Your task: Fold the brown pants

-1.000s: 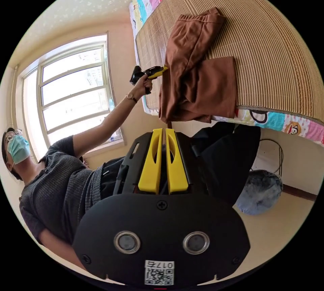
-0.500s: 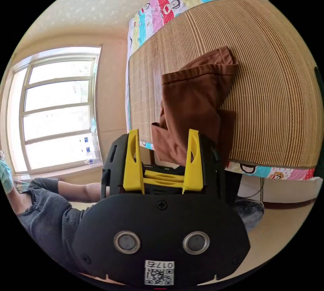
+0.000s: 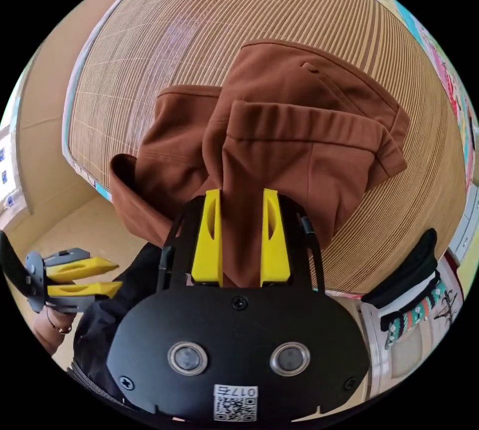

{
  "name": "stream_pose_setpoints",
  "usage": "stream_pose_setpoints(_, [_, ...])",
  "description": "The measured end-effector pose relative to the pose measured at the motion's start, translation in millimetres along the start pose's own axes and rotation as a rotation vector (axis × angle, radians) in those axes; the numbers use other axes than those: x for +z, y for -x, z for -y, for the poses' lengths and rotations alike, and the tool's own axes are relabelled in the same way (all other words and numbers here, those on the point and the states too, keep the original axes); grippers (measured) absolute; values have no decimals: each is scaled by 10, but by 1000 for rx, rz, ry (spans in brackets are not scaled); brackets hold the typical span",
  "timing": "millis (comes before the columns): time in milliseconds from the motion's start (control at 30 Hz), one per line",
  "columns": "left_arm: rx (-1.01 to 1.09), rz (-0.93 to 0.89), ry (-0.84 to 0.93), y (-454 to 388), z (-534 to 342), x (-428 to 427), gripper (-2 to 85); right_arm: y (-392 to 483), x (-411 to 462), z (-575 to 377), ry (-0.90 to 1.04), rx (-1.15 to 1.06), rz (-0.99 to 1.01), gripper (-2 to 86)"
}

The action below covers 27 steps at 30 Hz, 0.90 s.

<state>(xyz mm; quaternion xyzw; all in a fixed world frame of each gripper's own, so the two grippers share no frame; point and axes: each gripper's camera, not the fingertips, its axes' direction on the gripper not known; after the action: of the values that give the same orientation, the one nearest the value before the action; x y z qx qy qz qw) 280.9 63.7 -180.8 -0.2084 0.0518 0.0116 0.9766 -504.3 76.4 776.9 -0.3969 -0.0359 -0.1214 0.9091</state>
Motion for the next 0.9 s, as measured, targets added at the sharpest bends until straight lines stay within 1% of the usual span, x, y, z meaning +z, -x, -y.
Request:
stream_pose_setpoints(33, [-20, 9, -39, 100, -8, -55, 65, 29, -58, -89, -39, -1, 68, 78])
stream_pose_setpoints(67, [-27, 14, -60, 139, -10, -81, 65, 80, -193, -283, -112, 4, 79, 46])
stream_pose_setpoints(100, [-37, 22, -97, 195, -7, -119, 66, 119, -280, -405, -150, 3, 67, 40])
stream_pose_setpoints(133, [-41, 25, -124, 223, 9, -136, 68, 227, -488, -689, -222, -4, 5, 27])
stream_pose_setpoints(167, [-41, 24, -134, 225, 22, -137, 71, 359, -723, -1016, -289, -4, -109, 21])
stream_pose_setpoints(200, [-34, 18, -150, 206, 54, -129, 78, 430, -850, -1196, -320, 0, -182, 18])
stream_pose_setpoints(267, [-3, 0, -177, 102, 107, -113, 85, 662, -1297, -1857, -428, 40, -436, 11])
stream_pose_setpoints(300, [34, -8, -196, -17, 140, -98, 87, 701, -1404, -2009, -455, 60, -468, 10])
stream_pose_setpoints(367, [92, -9, -216, -241, 185, -69, 88, 963, -1848, -2598, -612, 125, -584, 6])
stream_pose_setpoints(400, [136, -14, -231, -419, 201, -61, 88, 1080, -1955, -2728, -656, 136, -631, 6])
stream_pose_setpoints(467, [220, -18, -266, -707, 200, -105, 88, 1680, -2367, -3176, -828, 163, -838, 4])
stream_pose_setpoints(500, [262, -5, -302, -871, 179, -192, 89, 1841, -2471, -3288, -877, 165, -873, 4])
stream_pose_setpoints(533, [277, 7, -365, -998, 127, -333, 89, 2164, -2668, -3519, -982, 168, -929, 3])
stream_pose_setpoints(567, [283, 3, -400, -1049, 94, -412, 89, 2457, -2839, -3749, -1079, 176, -979, 3])
stream_pose_setpoints(600, [302, -30, -461, -1136, 30, -570, 90, 2595, -2923, -3873, -1129, 181, -996, 2])
stream_pose_setpoints(667, [330, -112, -510, -1247, -48, -766, 92, 3095, -3253, -4492, -1370, 162, -980, 2])
stream_pose_setpoints(700, [351, -164, -525, -1331, -104, -869, 95, 3204, -3322, -4667, -1436, 140, -961, 2])
stream_pose_setpoints(767, [407, -232, -547, -1504, -236, -996, 106, 3556, -3571, -5391, -1688, 71, -840, 3])
stream_pose_setpoints(800, [449, -277, -560, -1635, -352, -1064, 115, 3618, -3623, -5583, -1751, 33, -789, 3])
stream_pose_setpoints(867, [531, -365, -568, -1857, -554, -1141, 120, 3695, -3800, -6338, -1969, -215, -490, 5])
stream_pose_setpoints(900, [585, -421, -564, -2006, -697, -1173, 121, 3678, -3843, -6495, -2003, -292, -410, 5])
